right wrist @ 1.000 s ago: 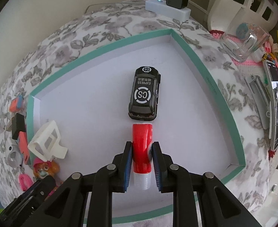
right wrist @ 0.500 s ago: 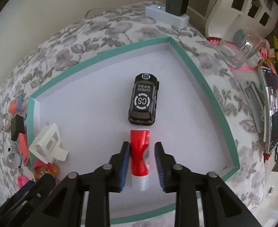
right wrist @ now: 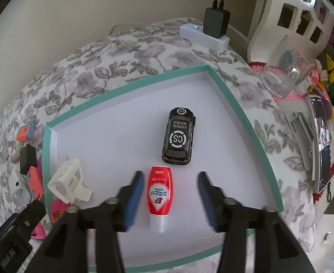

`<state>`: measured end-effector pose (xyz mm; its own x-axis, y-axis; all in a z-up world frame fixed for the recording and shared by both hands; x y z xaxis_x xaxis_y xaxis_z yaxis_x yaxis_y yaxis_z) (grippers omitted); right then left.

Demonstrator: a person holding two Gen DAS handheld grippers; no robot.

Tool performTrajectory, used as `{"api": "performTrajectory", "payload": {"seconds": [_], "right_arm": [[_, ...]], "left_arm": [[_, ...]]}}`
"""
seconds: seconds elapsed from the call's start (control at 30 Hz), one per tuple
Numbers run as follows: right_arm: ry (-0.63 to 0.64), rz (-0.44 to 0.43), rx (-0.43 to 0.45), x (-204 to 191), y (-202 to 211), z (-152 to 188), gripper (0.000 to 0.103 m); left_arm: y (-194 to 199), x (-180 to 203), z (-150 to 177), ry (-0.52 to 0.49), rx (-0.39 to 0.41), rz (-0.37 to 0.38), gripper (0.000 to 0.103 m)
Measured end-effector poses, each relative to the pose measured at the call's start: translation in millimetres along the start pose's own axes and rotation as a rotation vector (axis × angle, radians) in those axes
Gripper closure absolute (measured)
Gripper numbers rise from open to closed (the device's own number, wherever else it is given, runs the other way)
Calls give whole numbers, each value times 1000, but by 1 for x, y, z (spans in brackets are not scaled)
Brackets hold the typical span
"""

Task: Organize rigid objects
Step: 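Move both open tools back over the remaining toys beside the tray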

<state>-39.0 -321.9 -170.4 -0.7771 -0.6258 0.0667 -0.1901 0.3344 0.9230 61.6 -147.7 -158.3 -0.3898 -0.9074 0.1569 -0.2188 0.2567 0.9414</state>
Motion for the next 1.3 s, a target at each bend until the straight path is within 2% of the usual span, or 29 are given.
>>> {"api": "performTrajectory", "payload": {"seconds": [0.1,0.37,0.47,0.57,0.7,1.03,1.17,1.3], "right_arm": [[5,1,7,-2,1,-1,42],[40,-20,23,-12,2,0,28],[50,-28,30,-16,3,0,20],[55,-39,35,-19,4,-1,18],[57,-49,45,-20,5,-2,0],[92,-61,45,-31,6,2,0],[106,-78,51,-39,15,2,0],[136,-98,97,-54,34,1,0]], "left_arm": [[1,-12,-4,15,17,-50,6],[-2,-43,-8,56,42,-176,5],[-5,-51,-7,80,38,-190,5],[-6,-56,-6,105,37,-189,5],[-7,-62,-7,119,47,-202,5],[-3,-81,-11,175,67,-215,5],[3,-88,-14,195,77,-193,5],[23,-102,-23,211,131,-191,5]]}}
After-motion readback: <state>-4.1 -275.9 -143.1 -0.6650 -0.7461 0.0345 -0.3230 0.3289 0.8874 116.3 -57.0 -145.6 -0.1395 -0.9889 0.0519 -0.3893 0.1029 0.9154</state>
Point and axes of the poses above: each gripper's, at about its wrist camera, not at the fingertips, and y roughly against the way its jaws point, x to its right, z to its underside, the point moved 10 cm from there along -y, roughly the way its jaws point, and after that the axes turned 6 degrees about z, right-handed, at the moved point
